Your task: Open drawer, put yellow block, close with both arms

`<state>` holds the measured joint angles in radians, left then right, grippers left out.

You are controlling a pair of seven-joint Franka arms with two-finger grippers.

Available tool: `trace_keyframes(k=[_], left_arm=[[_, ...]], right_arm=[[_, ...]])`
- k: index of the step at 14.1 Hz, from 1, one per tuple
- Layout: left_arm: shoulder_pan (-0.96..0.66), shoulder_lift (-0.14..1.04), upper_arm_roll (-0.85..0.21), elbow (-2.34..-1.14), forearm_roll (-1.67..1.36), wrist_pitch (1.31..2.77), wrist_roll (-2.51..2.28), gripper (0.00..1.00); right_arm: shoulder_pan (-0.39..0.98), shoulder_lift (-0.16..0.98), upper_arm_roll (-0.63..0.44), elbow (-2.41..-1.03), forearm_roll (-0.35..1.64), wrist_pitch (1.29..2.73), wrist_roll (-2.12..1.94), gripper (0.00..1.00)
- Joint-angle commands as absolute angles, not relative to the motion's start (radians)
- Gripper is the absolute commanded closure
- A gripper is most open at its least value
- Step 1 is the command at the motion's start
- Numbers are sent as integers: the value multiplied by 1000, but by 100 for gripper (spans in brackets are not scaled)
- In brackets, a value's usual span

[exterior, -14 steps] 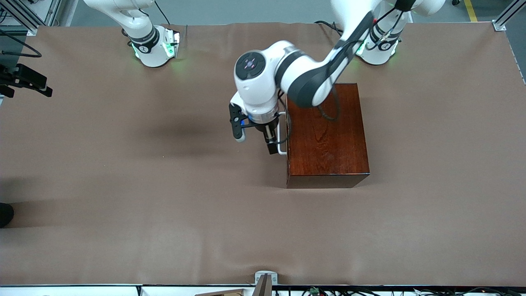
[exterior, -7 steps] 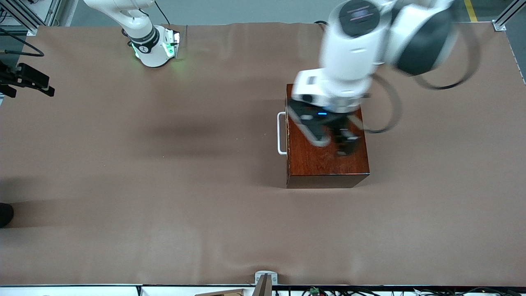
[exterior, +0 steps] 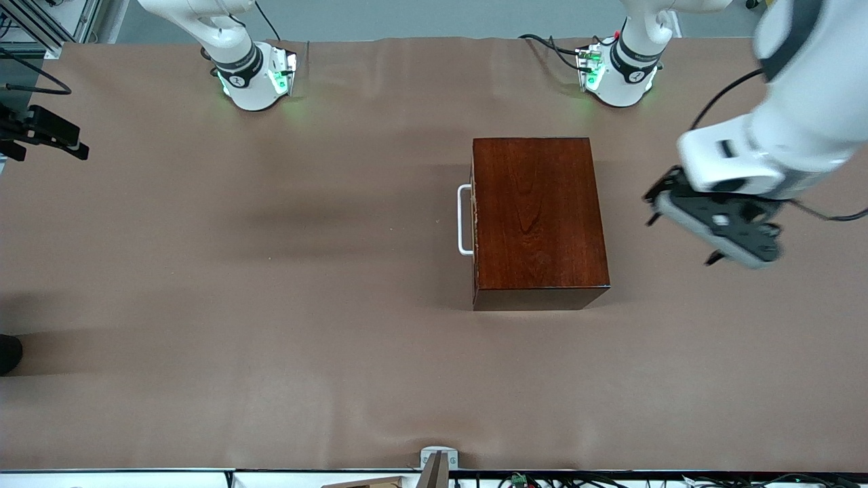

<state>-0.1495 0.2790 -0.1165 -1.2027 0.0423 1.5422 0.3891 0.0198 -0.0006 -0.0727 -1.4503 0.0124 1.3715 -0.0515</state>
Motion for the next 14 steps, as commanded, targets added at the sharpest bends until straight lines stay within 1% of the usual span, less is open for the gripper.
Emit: trace_keyframes(k=[1, 5, 8, 12, 14], left_arm=[[-103, 238, -124, -1246, 28, 1479, 242, 0], [-66, 200, -124, -1285, 22, 1465, 21, 0], [-42, 158, -124, -1344, 18, 1466, -136, 0], [37, 100, -132, -1429, -4, 1497, -137, 0], [47, 83, -129, -1450, -23, 1499, -130, 0]], right_arm=[[9, 12, -67, -1445, 14, 1378, -41, 0], [-5, 12, -69, -1465, 12, 1403, -43, 0], [-1, 8, -67, -1497, 9, 1408, -43, 0], [-11, 8, -67, -1497, 12, 1408, -41, 0], [-14, 8, -67, -1493, 14, 1408, -41, 0]])
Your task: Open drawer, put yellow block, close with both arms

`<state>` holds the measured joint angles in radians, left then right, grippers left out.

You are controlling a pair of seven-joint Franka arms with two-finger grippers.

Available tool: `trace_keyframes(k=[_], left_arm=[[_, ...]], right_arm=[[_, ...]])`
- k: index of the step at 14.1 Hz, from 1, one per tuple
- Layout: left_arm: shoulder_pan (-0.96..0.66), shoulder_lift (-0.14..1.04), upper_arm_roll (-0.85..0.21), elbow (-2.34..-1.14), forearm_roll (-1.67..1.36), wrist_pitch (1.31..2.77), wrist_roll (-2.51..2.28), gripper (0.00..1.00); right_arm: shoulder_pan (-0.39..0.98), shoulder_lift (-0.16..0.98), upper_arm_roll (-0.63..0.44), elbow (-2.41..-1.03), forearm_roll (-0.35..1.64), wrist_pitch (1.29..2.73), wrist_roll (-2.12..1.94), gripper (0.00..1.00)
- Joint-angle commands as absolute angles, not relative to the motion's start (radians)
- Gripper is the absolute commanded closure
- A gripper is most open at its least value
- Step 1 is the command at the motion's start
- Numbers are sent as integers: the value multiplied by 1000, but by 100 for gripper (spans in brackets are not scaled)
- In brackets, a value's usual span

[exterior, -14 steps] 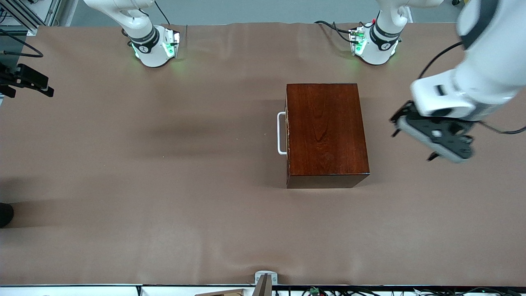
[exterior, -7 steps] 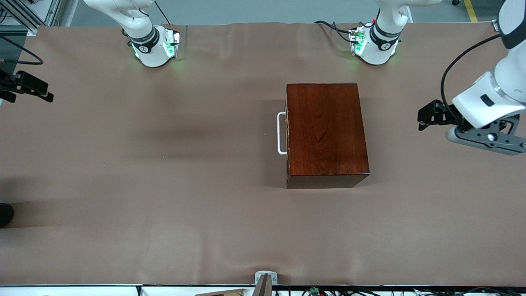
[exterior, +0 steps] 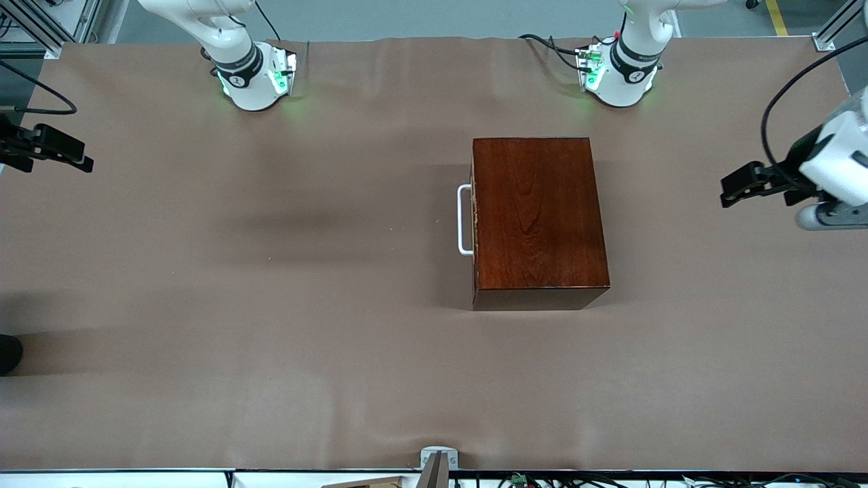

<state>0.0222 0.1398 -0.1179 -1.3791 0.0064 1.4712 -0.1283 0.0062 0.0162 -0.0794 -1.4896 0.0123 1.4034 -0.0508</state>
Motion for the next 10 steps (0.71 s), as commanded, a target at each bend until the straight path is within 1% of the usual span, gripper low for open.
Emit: trace_keyframes(k=[1, 2, 4, 6, 7, 10], left_arm=[[46, 80, -129, -1454, -23, 1500, -129, 0], [37, 68, -126, -1462, -23, 1502, -123, 0], [17, 20, -121, -1523, -25, 1531, -123, 0], [-43, -24, -56, -1583, -23, 1557, -109, 0], [-60, -23, -25, -1582, -25, 1559, -77, 0], [-51, -21, -20, -1577, -25, 1565, -17, 0]], right_arm=[[-15, 8, -67, -1491, 18, 1408, -41, 0], [-15, 8, -67, -1491, 23, 1408, -41, 0], [-15, 9, -67, -1488, 26, 1410, -41, 0], [-17, 11, -69, -1486, 43, 1411, -41, 0], [-17, 11, -69, -1486, 49, 1411, -41, 0], [-17, 12, -69, -1485, 52, 1414, -41, 0]])
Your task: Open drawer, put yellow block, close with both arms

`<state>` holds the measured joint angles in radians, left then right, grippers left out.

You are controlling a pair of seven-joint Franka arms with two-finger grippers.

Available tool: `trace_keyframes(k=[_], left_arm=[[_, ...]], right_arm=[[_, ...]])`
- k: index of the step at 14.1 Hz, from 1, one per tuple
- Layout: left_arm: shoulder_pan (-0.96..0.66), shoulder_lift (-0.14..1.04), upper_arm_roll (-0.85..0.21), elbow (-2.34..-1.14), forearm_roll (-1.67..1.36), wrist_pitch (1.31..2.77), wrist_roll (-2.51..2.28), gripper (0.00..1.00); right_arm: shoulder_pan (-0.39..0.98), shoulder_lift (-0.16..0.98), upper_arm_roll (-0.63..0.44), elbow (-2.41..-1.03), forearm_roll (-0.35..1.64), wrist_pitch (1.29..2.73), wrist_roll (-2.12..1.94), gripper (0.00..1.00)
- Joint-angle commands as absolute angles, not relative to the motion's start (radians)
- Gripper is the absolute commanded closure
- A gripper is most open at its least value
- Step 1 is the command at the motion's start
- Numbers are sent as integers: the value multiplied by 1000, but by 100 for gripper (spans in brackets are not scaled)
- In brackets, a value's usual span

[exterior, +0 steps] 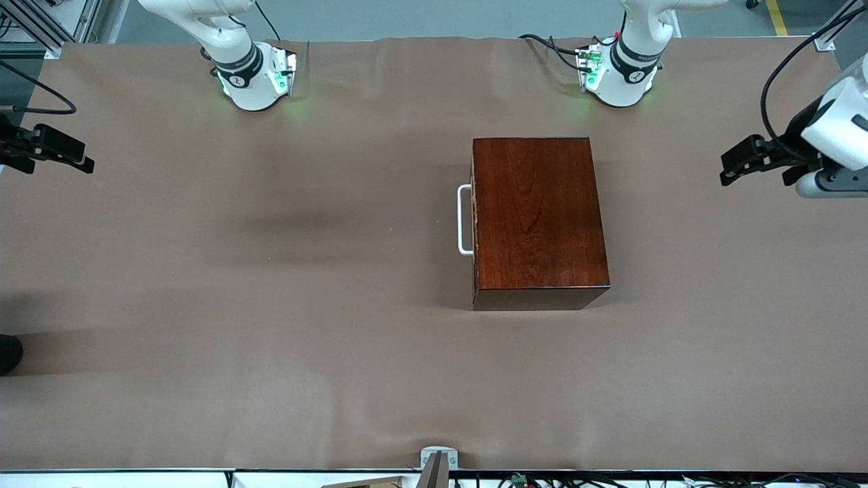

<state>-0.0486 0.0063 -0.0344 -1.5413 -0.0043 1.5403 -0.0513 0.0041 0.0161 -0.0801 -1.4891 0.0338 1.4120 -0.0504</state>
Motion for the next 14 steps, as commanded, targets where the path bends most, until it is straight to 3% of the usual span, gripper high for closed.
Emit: trace_keyframes(k=[1, 14], left_arm=[[-51, -17, -20, -1574, -25, 1565, -18, 0], [-58, 0, -26, -1555, -9, 1585, -26, 0]], right_arm=[[-17, 12, -69, -1485, 52, 1414, -41, 0], [-18, 12, -69, -1483, 51, 1413, -41, 0]])
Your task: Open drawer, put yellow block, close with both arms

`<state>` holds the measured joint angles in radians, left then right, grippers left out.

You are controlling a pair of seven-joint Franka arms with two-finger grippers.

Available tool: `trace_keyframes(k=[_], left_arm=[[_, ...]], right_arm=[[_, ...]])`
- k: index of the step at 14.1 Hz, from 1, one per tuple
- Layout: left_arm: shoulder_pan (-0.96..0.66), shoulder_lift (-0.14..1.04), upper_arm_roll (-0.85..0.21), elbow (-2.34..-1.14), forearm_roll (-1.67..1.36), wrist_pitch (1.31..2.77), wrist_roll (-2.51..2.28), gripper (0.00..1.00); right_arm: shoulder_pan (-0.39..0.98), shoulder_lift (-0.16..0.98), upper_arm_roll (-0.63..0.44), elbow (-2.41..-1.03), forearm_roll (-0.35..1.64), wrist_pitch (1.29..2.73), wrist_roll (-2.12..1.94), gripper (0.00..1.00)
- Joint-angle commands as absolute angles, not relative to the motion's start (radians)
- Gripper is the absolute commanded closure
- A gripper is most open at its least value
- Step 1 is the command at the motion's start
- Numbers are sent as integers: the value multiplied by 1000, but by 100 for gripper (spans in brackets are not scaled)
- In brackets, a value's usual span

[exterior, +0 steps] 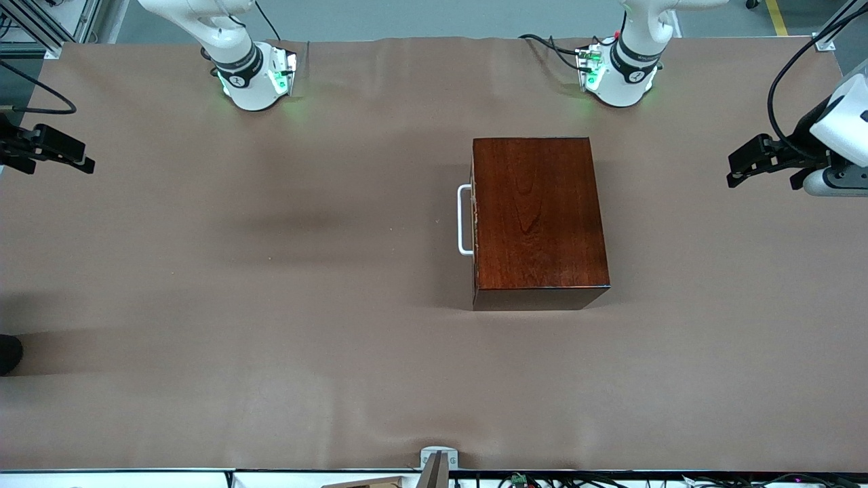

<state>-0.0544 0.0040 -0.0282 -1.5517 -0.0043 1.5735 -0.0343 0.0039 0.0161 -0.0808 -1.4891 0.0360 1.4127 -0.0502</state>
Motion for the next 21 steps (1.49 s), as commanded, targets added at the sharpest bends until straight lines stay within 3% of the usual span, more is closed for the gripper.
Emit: trace_keyframes(k=[1, 21], left_arm=[[-58, 0, -25, -1554, -8, 1586, -31, 0], [-51, 15, -25, -1552, -9, 1595, -40, 0]], right_arm=[[-20, 12, -69, -1482, 51, 1413, -41, 0], [-20, 12, -69, -1479, 52, 1413, -43, 0]])
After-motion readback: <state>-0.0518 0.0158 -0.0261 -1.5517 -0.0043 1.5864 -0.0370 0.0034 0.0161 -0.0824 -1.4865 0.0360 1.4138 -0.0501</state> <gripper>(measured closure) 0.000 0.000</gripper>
